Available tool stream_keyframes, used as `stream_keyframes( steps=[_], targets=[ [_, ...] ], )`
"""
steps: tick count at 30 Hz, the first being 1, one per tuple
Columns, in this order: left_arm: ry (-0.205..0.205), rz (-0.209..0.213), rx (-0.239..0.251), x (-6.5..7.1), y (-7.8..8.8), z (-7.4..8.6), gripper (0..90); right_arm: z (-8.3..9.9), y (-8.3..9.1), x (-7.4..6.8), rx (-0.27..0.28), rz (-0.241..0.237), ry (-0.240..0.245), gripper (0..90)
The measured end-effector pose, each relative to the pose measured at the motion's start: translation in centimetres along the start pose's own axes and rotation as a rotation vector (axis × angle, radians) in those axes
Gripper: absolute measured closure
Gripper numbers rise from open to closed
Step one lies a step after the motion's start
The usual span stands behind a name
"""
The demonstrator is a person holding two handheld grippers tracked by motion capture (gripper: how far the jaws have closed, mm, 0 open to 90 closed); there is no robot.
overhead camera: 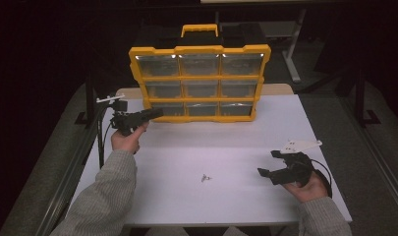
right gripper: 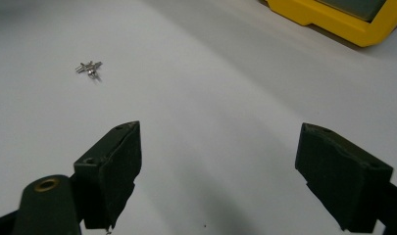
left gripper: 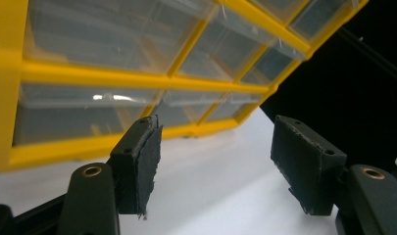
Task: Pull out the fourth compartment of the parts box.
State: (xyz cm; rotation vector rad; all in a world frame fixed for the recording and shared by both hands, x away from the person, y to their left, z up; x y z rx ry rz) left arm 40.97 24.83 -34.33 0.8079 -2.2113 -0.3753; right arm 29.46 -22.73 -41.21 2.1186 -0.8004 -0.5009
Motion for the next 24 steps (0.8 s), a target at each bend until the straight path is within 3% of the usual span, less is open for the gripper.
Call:
stream_keyframes(
  steps=[6, 12, 17, 22, 24],
  targets=[
    [-0.033, -0.071, 0.009, 0.7, -0.9, -2.2, 31.0, -0.1, -0.1, 0.0, 0.000, -0.004, 0.008, 16.5],
    [-0.041, -0.097, 0.011, 0.9, -1.7, -4.1, 32.0, -0.2, -0.3, 0.0, -0.005, -0.009, 0.014, 16.5],
    [-0.008, -0.089, 0.021, 0.2, -2.5, -4.9, 36.2, -0.2, -0.4, -0.1, -0.010, -0.013, 0.021, 16.5],
    [0.081, -0.062, 0.046, -1.0, -3.0, -4.9, 41.4, -0.2, -0.6, -0.1, -0.015, -0.022, 0.028, 16.7],
    [0.094, -0.055, 0.059, -1.2, -3.1, -5.0, 44.3, -0.2, -0.6, -0.2, -0.018, -0.025, 0.026, 17.0]
  ],
)
Point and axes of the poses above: each handheld gripper's, and its own axes: y roughly backward along the jaws, z roughly out of its underside, x roughly to its right, the point moved 1 cm from there along -y, roughly forward along the jaws, and after that the axes turned 13 degrees about -x, right-handed, at the moved point
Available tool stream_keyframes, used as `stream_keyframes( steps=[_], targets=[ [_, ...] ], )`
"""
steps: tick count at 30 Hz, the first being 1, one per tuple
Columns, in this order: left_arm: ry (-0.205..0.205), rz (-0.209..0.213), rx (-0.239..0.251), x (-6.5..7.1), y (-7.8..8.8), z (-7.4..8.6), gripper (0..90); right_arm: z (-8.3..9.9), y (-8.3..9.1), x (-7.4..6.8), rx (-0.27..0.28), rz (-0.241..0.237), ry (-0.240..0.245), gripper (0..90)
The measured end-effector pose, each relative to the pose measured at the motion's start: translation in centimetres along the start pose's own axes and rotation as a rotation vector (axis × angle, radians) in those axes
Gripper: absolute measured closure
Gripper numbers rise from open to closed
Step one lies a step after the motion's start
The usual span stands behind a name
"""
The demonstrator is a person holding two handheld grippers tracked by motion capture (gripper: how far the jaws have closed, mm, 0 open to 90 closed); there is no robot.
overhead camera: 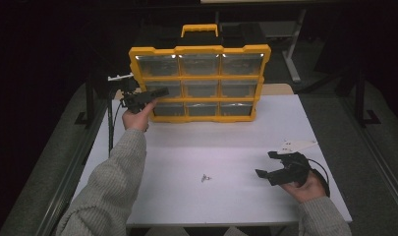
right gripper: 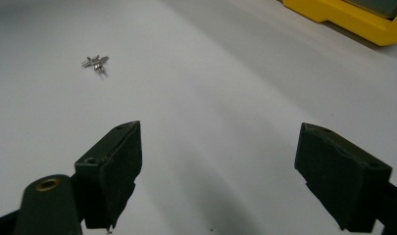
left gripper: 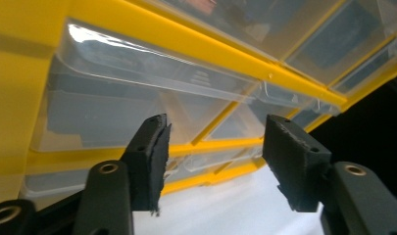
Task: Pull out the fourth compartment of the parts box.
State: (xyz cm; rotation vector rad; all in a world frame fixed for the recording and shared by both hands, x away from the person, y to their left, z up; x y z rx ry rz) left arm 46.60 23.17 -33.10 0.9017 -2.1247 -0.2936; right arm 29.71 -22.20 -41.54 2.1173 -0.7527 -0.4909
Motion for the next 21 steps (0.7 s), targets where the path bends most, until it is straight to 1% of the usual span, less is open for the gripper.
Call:
stream_keyframes(
  steps=[3, 5, 8, 11, 13, 17, 21],
  targets=[
    [0.016, 0.013, 0.034, -0.1, -0.1, -0.2, 48.5, 0.0, 0.0, 0.0, 0.000, -0.006, -0.002, 17.1],
    [0.025, 0.006, 0.046, -0.2, -0.2, -0.2, 49.6, -0.1, 0.0, 0.0, 0.003, -0.010, 0.003, 17.1],
    [0.042, 0.009, 0.051, -0.6, -0.3, -0.2, 52.2, -0.2, 0.0, -0.2, 0.001, -0.012, 0.004, 17.1],
    [0.065, 0.030, 0.058, -1.1, -0.4, -0.3, 54.4, -0.2, -0.1, -0.1, 0.001, -0.010, 0.009, 17.1],
    [0.075, 0.048, 0.062, -1.2, -0.5, -0.3, 56.7, -0.2, -0.1, -0.1, -0.007, -0.015, -0.002, 17.1],
    [0.099, 0.072, 0.079, -1.4, -0.5, -0.4, 61.3, -0.2, -0.2, -0.1, -0.011, -0.019, -0.004, 17.1],
    [0.113, 0.077, 0.084, -1.5, -0.6, -0.4, 63.7, -0.2, -0.3, -0.2, -0.014, -0.021, 0.012, 17.2]
  ],
)
Point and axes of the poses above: each handheld gripper's, and its own axes: y roughly backward along the jaws, z roughly out of its underside, x roughly to its right, the point moved 1 cm from there along -y, roughly forward along the jaws, and after that the axes turned 13 degrees about -x, right-handed, at the moved point
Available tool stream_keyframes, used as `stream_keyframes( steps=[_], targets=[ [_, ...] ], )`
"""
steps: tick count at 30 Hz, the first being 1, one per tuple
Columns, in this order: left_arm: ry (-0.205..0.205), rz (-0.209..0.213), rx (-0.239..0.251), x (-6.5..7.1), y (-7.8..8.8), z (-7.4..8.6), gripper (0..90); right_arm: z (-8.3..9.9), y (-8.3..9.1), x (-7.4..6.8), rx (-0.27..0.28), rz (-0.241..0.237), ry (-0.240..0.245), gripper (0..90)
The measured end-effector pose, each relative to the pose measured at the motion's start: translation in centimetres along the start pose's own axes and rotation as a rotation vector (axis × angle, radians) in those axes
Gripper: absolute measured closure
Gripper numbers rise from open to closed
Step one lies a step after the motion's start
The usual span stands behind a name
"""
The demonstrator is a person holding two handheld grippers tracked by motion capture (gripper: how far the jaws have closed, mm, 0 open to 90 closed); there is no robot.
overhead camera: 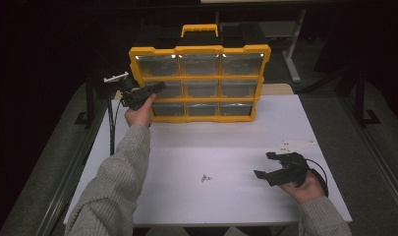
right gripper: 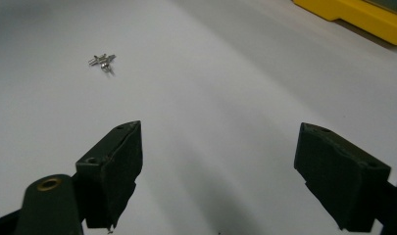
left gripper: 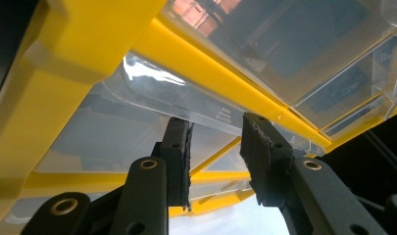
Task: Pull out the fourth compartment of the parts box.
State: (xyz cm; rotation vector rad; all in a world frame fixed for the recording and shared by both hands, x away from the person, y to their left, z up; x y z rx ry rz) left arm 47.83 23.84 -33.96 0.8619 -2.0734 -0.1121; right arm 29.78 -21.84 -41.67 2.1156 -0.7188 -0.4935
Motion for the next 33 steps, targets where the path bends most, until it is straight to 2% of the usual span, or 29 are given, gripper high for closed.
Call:
stream_keyframes(
  steps=[2, 5, 13, 18, 24, 33],
  targets=[
    [0.000, -0.007, 0.001, 0.1, -0.1, 0.1, 64.1, 0.0, 0.0, -0.1, -0.005, -0.001, 0.004, 17.3],
    [0.007, 0.009, 0.007, 0.0, 0.0, 0.0, 66.4, 0.0, -0.1, -0.1, -0.008, -0.002, 0.002, 17.3],
    [0.017, 0.013, 0.015, -0.2, 0.0, 0.1, 71.9, 0.1, -0.2, 0.0, -0.010, -0.003, 0.002, 17.3],
    [0.025, 0.033, 0.027, -0.4, -0.1, 0.2, 72.8, 0.1, -0.1, 0.0, -0.012, -0.006, -0.003, 17.5],
    [0.042, 0.076, 0.064, -0.9, -0.1, 0.7, 74.9, 0.1, -0.2, 0.0, -0.016, -0.007, -0.004, 17.5],
    [0.039, 0.102, 0.069, -1.0, -0.1, 0.9, 76.3, 0.1, -0.3, 0.0, -0.021, -0.011, -0.009, 17.5]
  ],
)
Point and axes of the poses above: each handheld gripper's, and its own axes: y roughly backward along the jaws, z roughly out of its underside, x roughly to its right, the point moved 1 cm from there along -y, roughly forward along the jaws, and after that the axes turned 13 degrees about -x, right-handed, at the moved point
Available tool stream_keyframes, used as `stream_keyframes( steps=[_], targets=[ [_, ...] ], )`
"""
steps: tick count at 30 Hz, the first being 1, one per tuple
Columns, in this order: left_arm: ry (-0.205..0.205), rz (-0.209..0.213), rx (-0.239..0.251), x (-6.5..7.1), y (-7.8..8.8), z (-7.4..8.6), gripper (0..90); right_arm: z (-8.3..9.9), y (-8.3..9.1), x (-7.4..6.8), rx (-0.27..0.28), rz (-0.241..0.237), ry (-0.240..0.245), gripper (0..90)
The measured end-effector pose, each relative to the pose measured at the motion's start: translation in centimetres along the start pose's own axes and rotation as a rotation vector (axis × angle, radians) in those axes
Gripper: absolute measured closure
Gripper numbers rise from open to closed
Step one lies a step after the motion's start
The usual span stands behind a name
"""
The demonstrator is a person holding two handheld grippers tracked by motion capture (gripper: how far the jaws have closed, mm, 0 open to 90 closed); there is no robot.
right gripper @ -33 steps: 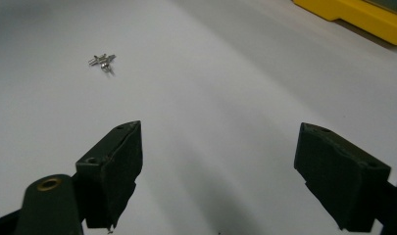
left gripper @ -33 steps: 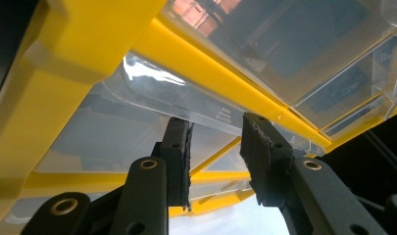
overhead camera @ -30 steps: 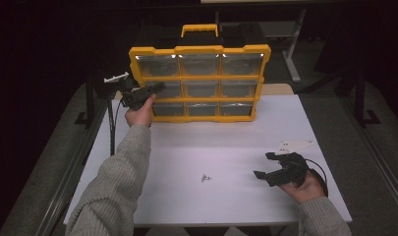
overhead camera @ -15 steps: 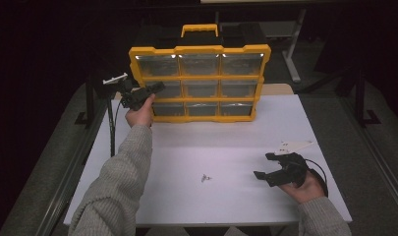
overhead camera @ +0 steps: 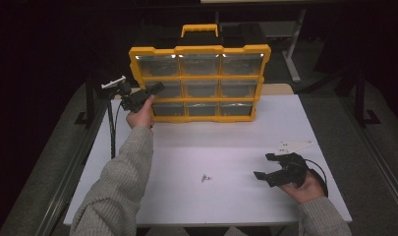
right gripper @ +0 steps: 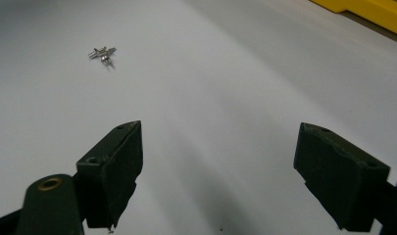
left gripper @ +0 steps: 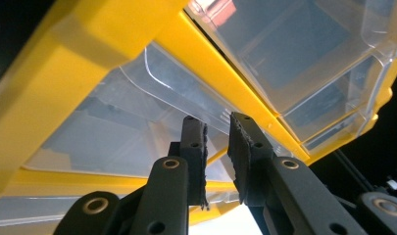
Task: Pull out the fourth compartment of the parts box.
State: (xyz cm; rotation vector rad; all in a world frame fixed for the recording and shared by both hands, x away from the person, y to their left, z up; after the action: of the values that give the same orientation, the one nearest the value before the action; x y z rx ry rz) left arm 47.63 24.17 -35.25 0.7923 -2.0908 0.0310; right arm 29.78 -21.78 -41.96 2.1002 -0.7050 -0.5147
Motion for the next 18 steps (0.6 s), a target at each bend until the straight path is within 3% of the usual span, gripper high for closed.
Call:
stream_keyframes(
  steps=[18],
  targets=[
    [-0.035, 0.026, -0.014, -0.24, 0.12, 0.08, 77.9, 0.09, -0.23, 0.16, -0.007, 0.002, 0.005, 17.5]
  ],
)
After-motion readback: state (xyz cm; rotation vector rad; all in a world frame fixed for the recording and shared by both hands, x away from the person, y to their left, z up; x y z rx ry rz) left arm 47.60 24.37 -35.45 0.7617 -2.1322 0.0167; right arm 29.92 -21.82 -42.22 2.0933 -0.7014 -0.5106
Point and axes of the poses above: each handheld gripper's, and its own axes: y roughly backward along the jaws, z roughly out of its underside, x roughly to its right, the point moved 1 cm from there along -y, roughly forward along the jaws, and after that the axes turned 13 degrees about -x, right-handed, at the moved point
